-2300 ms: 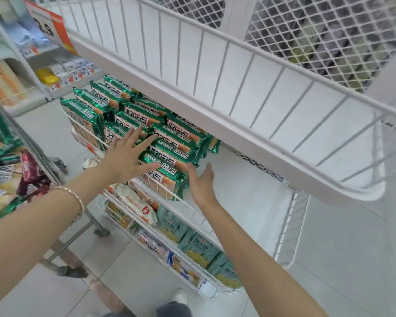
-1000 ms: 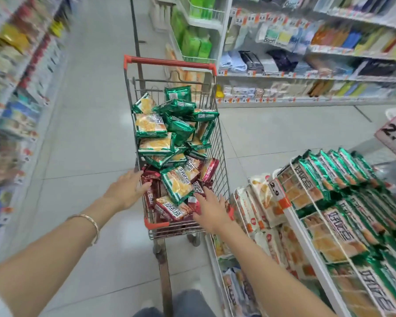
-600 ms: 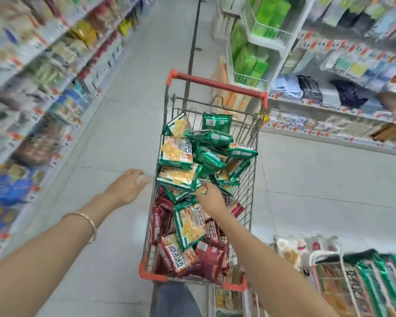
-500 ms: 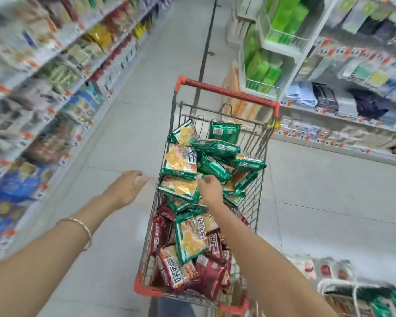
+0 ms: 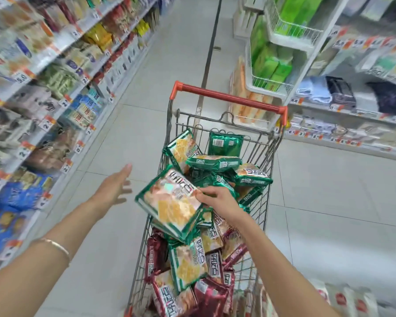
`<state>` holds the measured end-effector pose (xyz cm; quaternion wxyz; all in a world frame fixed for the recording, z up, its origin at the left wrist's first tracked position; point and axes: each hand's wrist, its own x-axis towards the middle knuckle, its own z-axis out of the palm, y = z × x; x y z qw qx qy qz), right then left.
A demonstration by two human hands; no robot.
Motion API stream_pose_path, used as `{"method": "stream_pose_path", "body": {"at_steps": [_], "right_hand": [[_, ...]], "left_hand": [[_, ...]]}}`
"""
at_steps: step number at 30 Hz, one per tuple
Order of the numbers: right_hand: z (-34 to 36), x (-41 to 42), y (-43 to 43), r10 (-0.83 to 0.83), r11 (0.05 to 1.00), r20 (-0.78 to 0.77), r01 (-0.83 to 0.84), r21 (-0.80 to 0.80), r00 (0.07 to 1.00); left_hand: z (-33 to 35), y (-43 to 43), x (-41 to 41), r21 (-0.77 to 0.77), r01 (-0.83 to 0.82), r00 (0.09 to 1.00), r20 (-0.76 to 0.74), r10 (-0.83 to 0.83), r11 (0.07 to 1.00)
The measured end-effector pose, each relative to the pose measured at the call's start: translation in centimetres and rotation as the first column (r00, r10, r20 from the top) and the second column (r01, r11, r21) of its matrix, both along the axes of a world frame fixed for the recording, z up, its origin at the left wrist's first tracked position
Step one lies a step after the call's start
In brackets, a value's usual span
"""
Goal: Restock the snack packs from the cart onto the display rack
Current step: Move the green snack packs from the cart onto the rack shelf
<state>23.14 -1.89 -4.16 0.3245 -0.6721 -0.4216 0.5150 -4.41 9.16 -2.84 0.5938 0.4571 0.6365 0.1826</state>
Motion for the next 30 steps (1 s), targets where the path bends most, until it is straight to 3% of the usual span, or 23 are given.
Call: {"method": "stream_pose_path", "body": {"at_steps": [2,4,5,7,9,11,13,16,19,24,30], "right_hand": [[1.2,0.7,0.1,0.136,0.99,0.068,-0.138,0.024,0.988],[2.4,0.4,0.6,0.197,0.978,0.11,-0.204,0.053,0.974],[2.8,0.1,1.0,0.16,0.982,0.129,-0.172,0.084,0.979],[1.9,0.4,2.2,-0.058,0.975,0.33,-0.017,0.22,0.942],[0.3,1.8,3.7,-0.203,0.957,0.669,0.0,0.291,0.715],[-1.5,3.9,5.4,-0.055,0.989,0.87,-0.092,0.114,0.491],[-2.3,5.0,6.2,0.063,0.986,0.898,-0.165,0.01,0.435],[-2.4,4.6,5.5,-0.144,0.921,0.861,-0.253,0.297,0.487],[-1.7,2.6,2.3,-0.254,0.738,0.736,-0.366,0.567,0.628],[-0.7,-1.5,-2.3,-0.099,0.549,0.764,-0.605,0.576,0.637],[0.3,-3.1,-7.3,-0.088,0.638,0.749,-0.54,0.549,0.656]], "left_hand": [[0.7,-0.9,1.7,-0.252,0.295,0.948,0.202,-0.248,0.922],[0.6,-2.1,2.8,-0.301,0.477,0.867,0.311,-0.388,0.825],[0.3,-2.5,3.1,-0.292,0.485,0.861,0.327,-0.39,0.824],[-0.4,-2.8,3.2,-0.279,0.36,0.905,0.335,-0.261,0.89],[-0.7,-2.8,2.6,-0.287,0.192,0.933,0.349,-0.084,0.938],[-0.6,-2.7,1.7,-0.305,0.09,0.936,0.352,0.025,0.948],[-0.3,-2.8,0.8,-0.301,0.046,0.95,0.308,0.051,0.952],[0.2,-3.3,-0.3,-0.3,-0.013,0.96,0.262,0.096,0.954],[0.4,-3.5,-1.3,-0.314,-0.095,0.949,0.258,0.182,0.945],[1.6,-3.8,-0.3,-0.347,-0.088,0.937,0.288,0.196,0.934],[3.7,-5.8,0.5,-0.294,0.165,0.965,0.246,-0.092,0.942]]}}
